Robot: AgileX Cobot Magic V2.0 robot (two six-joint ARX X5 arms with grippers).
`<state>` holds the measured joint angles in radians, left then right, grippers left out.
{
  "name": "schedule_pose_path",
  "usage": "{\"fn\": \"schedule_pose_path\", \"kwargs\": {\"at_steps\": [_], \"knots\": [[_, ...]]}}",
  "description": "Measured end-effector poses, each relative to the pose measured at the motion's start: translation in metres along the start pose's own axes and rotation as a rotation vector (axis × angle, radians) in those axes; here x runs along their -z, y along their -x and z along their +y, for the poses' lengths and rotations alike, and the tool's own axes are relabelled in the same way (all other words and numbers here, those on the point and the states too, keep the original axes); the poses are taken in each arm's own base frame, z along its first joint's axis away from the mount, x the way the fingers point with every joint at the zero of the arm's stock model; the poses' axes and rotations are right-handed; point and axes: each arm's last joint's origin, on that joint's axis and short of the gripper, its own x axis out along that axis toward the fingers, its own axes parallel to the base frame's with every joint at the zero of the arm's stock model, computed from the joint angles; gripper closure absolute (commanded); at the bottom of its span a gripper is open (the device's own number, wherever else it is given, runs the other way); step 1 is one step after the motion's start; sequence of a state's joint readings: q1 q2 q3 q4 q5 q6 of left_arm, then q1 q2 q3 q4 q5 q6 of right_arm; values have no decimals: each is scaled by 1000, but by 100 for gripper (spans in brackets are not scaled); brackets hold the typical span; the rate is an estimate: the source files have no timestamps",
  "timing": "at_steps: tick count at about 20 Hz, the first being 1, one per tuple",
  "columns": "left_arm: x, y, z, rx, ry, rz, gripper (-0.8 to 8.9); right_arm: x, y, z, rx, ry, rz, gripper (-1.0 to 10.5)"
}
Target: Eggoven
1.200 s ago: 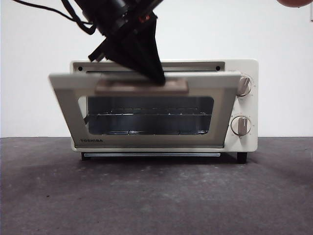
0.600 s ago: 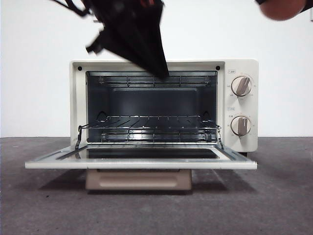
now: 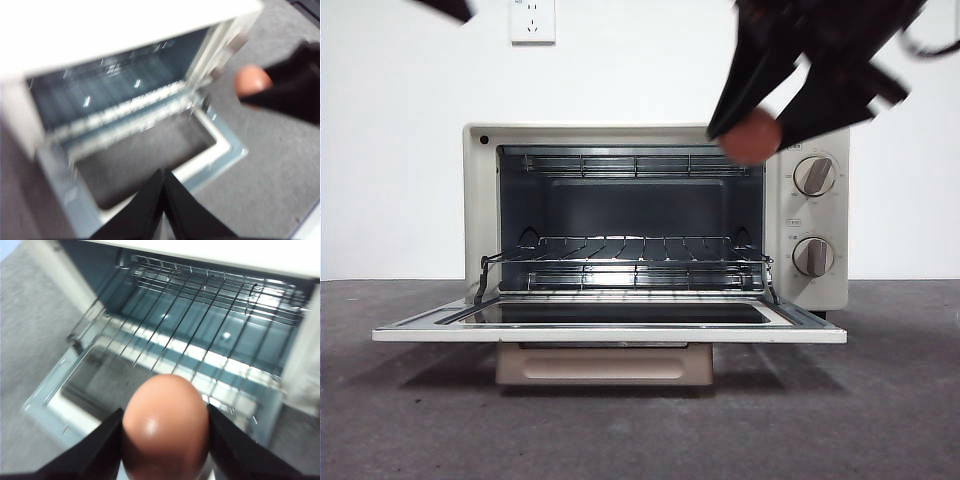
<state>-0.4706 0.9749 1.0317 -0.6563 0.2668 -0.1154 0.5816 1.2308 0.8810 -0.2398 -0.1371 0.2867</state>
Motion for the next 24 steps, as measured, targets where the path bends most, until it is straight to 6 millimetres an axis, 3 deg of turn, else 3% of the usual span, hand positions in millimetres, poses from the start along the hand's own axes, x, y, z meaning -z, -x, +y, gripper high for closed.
{"fn": "schedule_pose_path", "kwargs": {"at_steps": [4, 7, 16, 24], "knots": [[47, 10, 18, -15, 100, 5, 807, 3, -40, -7, 8, -20, -5, 944], [67, 17, 22, -10, 146, -5, 807, 7, -63, -13, 41, -31, -16, 944], [75, 27, 20, -5, 164, -35, 807, 12, -88, -21, 105, -34, -55, 944], [75, 27, 20, -5, 164, -35, 807, 13, -92, -23, 131, -34, -58, 944]]}}
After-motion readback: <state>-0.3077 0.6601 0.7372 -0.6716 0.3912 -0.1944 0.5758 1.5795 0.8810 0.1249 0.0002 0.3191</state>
